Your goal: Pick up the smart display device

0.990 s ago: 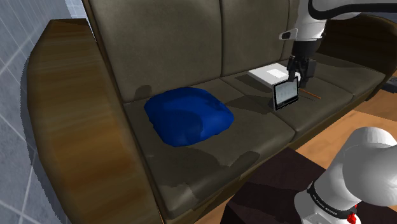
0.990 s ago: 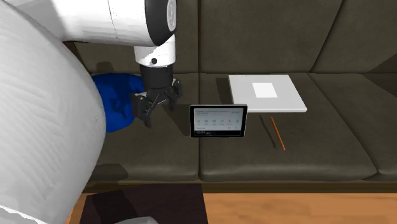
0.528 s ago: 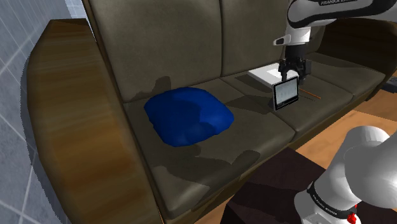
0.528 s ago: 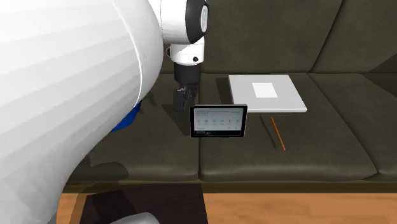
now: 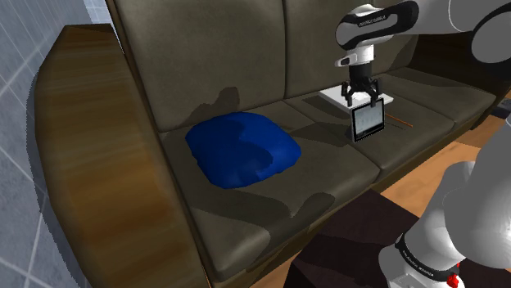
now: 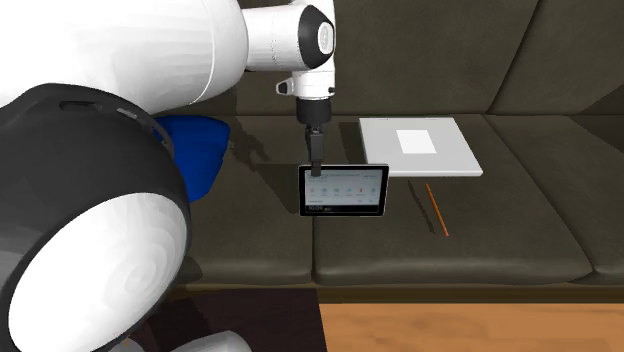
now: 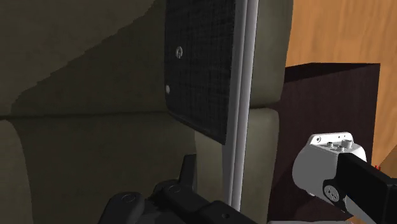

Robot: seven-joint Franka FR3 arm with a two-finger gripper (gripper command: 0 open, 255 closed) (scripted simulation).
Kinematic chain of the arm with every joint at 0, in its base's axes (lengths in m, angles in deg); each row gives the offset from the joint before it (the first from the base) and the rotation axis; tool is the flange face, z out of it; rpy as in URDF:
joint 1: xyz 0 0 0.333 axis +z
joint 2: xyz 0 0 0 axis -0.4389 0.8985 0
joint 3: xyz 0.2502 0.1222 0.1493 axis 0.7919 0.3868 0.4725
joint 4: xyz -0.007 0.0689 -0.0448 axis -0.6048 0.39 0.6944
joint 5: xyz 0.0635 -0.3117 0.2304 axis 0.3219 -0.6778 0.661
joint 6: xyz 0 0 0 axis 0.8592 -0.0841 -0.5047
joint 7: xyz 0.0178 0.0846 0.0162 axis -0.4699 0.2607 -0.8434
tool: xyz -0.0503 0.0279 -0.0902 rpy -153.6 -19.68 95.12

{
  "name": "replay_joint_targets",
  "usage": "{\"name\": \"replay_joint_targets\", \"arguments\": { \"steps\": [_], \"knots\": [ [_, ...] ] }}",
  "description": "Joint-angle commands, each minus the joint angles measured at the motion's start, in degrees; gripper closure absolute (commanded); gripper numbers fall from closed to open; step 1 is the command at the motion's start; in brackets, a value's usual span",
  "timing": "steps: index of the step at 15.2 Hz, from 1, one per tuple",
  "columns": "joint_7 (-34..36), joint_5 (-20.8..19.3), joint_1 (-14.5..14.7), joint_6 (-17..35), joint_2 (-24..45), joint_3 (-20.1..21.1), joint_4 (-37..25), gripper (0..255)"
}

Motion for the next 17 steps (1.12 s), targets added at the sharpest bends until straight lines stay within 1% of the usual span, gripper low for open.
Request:
{"name": "replay_joint_targets", "arguments": {
  "steps": [1,6,8,9,17],
  "knots": [
    [-1.9,0.7,-0.4,1.4,1.7,-0.1,0.2,0],
    [-2.0,1.4,-0.6,5.1,2.8,-0.1,3.1,0],
    [-2.0,1.5,-0.7,5.5,2.9,-0.1,3.4,0],
    [-2.1,1.5,-0.7,5.5,3.0,-0.1,3.3,255],
    [-2.1,1.5,-0.7,5.5,3.0,-0.1,3.3,255]
  ]
}}
